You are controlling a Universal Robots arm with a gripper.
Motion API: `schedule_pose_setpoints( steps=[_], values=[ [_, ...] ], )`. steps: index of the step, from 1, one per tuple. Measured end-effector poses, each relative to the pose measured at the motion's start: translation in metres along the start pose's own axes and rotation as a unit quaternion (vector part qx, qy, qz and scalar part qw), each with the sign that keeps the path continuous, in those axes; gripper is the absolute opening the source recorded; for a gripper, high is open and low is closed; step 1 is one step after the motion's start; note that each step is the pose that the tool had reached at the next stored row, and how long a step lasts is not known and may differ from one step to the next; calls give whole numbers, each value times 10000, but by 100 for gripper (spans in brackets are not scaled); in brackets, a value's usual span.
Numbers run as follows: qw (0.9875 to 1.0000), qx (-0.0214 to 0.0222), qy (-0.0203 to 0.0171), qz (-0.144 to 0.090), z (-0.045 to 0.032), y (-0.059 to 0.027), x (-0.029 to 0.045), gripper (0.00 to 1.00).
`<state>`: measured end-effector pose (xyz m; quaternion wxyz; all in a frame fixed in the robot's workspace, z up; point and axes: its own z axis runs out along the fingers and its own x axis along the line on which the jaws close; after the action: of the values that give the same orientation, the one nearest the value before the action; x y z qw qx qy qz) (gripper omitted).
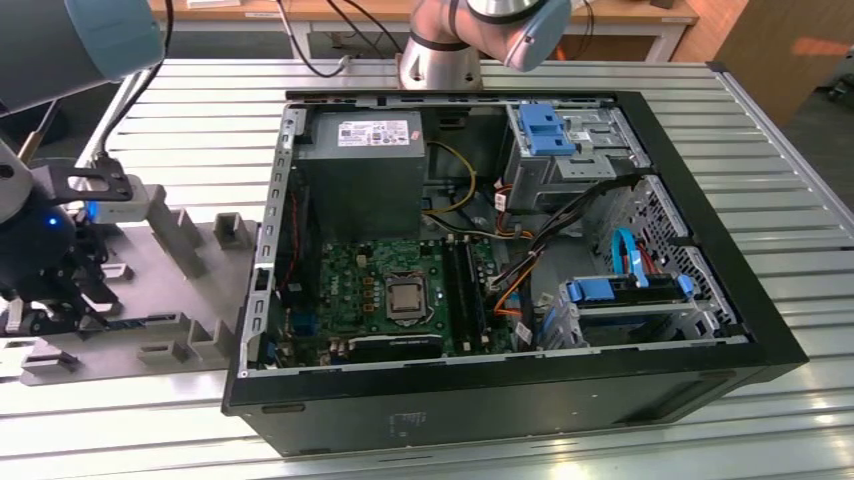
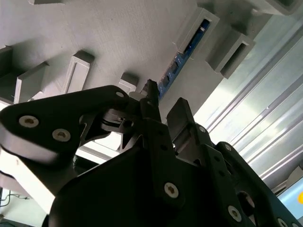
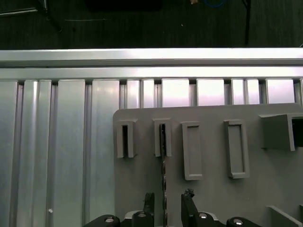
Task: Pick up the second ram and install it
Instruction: 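Pick up the second ram and move it above second insertion slot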
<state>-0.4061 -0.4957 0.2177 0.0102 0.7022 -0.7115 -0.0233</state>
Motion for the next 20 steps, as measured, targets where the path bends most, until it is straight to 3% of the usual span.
schedule_pose_setpoints(
  steps=[6,20],
  values=[
    [9998,-3,9,-186,76,-4,1,36],
    [9997,-5,12,-244,190,63,4,36]
  ],
)
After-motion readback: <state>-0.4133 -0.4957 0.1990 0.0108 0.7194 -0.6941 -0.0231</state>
